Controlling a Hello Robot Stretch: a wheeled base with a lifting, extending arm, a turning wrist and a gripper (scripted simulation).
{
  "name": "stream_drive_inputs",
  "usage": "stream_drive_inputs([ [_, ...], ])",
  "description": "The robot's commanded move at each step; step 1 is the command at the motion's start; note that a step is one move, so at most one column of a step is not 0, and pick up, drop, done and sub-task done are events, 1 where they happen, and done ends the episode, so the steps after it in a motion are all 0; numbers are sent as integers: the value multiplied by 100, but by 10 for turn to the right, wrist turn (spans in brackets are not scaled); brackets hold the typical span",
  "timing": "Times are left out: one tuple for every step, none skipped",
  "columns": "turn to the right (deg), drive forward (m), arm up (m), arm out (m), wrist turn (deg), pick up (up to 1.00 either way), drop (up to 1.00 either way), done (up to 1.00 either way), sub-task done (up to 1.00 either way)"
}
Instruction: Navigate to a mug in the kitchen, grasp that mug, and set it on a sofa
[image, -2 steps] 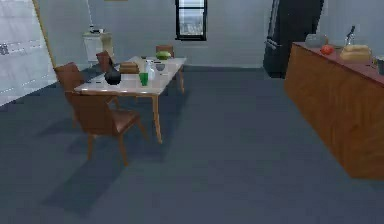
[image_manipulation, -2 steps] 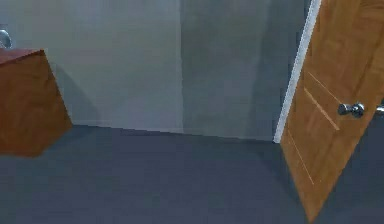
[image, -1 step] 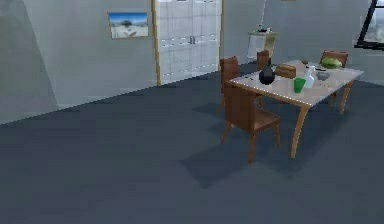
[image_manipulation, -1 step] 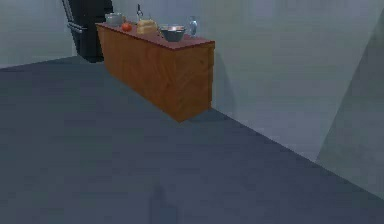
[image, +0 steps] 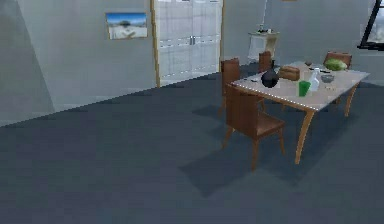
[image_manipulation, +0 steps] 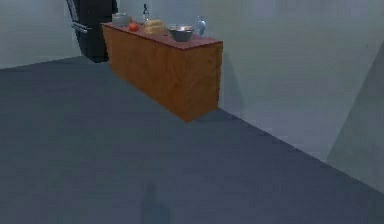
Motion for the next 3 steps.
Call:
stream_drive_inputs([
  [-60, 0, 0, 0, 0, 0, 0, 0, 0],
  [0, 100, 0, 0, 0, 0, 0, 0, 0],
  [-30, 0, 0, 0, 0, 0, 0, 0, 0],
])
